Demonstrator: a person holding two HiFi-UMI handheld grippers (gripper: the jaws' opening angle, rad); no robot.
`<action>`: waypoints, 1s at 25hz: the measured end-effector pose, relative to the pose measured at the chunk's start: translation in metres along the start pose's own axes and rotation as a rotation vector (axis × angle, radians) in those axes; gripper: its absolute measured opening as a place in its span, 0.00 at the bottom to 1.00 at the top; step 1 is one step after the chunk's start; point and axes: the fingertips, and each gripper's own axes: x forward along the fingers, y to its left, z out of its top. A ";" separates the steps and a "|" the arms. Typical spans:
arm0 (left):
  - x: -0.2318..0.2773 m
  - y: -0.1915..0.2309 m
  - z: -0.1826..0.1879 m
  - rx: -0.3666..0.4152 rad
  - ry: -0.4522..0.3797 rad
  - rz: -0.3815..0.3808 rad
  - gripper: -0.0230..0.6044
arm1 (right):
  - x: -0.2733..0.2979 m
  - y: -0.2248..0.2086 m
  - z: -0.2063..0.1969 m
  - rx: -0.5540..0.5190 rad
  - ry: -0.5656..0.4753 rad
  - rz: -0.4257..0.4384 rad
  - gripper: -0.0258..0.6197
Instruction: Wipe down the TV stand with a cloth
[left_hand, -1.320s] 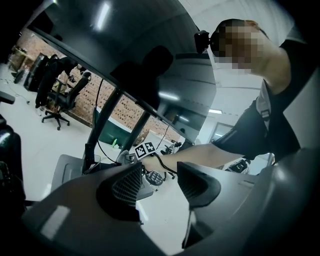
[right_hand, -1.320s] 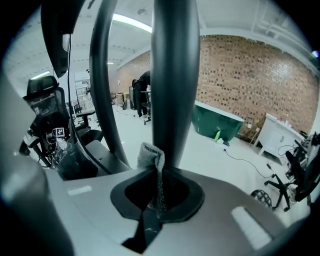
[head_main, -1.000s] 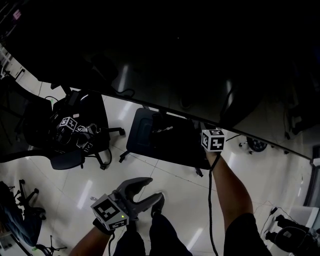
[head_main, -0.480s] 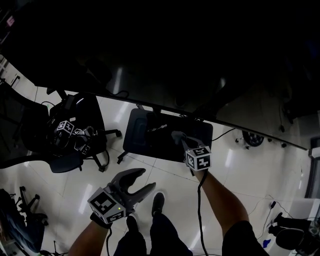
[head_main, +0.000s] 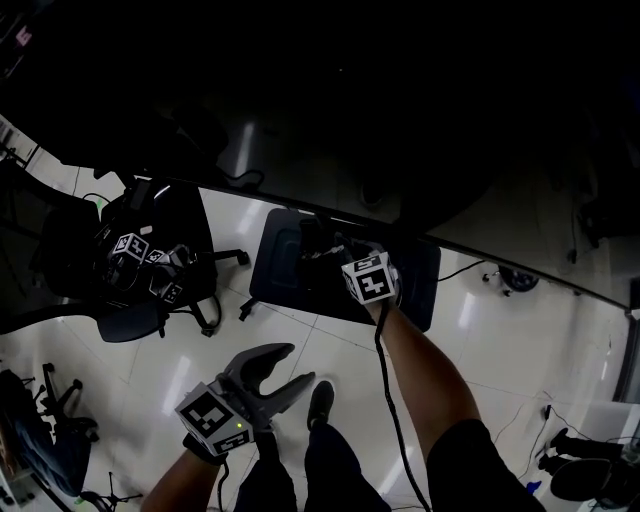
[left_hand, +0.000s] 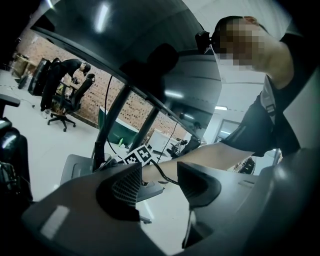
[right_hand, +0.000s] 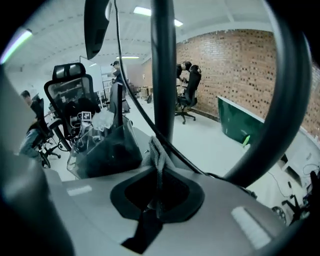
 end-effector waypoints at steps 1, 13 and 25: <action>0.001 0.001 -0.002 0.000 0.002 -0.001 0.43 | 0.005 0.002 0.000 -0.030 0.019 0.002 0.07; 0.031 -0.007 -0.005 0.005 0.020 -0.037 0.43 | -0.013 -0.044 -0.043 -0.203 0.100 -0.064 0.07; 0.034 -0.022 -0.010 0.018 0.033 -0.075 0.43 | -0.086 -0.156 -0.124 -0.111 0.222 -0.266 0.07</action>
